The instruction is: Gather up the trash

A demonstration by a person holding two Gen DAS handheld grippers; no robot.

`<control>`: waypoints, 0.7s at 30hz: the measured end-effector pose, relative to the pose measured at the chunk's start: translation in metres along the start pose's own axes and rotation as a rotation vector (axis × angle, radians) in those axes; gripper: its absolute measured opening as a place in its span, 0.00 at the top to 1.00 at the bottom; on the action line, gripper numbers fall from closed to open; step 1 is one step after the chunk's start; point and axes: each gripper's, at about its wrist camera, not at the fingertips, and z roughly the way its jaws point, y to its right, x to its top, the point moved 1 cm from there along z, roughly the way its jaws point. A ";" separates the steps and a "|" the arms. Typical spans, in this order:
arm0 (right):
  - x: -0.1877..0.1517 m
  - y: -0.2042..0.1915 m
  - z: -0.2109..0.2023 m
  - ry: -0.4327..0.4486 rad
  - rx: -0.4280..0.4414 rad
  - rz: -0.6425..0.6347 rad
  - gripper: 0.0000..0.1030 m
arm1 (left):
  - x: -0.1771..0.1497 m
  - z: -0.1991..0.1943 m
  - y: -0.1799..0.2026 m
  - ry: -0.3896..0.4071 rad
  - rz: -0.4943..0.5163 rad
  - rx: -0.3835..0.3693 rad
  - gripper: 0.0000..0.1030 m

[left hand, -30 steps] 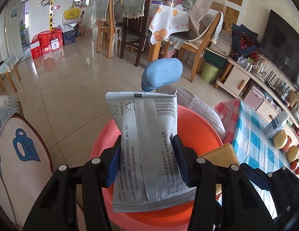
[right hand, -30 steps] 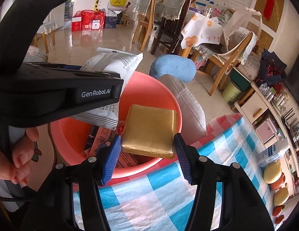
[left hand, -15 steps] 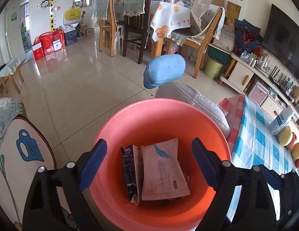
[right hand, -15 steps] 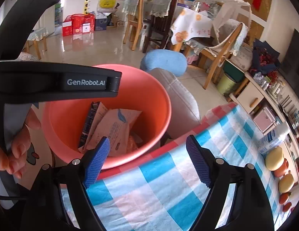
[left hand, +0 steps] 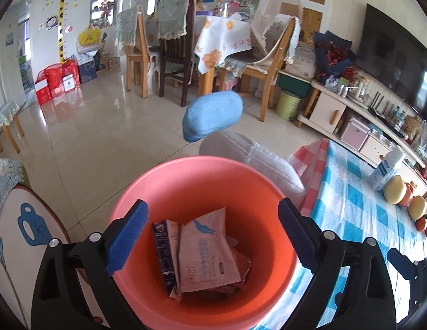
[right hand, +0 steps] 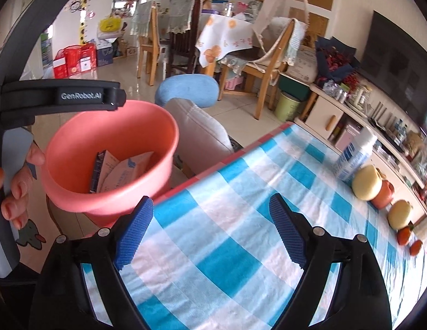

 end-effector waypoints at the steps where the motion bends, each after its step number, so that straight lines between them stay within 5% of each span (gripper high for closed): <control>1: -0.003 0.005 -0.003 0.001 -0.008 0.015 0.15 | 0.000 -0.003 0.005 0.013 0.015 -0.005 0.08; 13: -0.046 0.068 -0.045 0.023 -0.102 0.135 0.11 | -0.012 -0.031 0.071 0.123 0.191 -0.062 0.06; 21: -0.074 0.096 -0.079 0.046 -0.153 0.179 0.10 | -0.025 -0.055 0.101 0.193 0.206 -0.162 0.06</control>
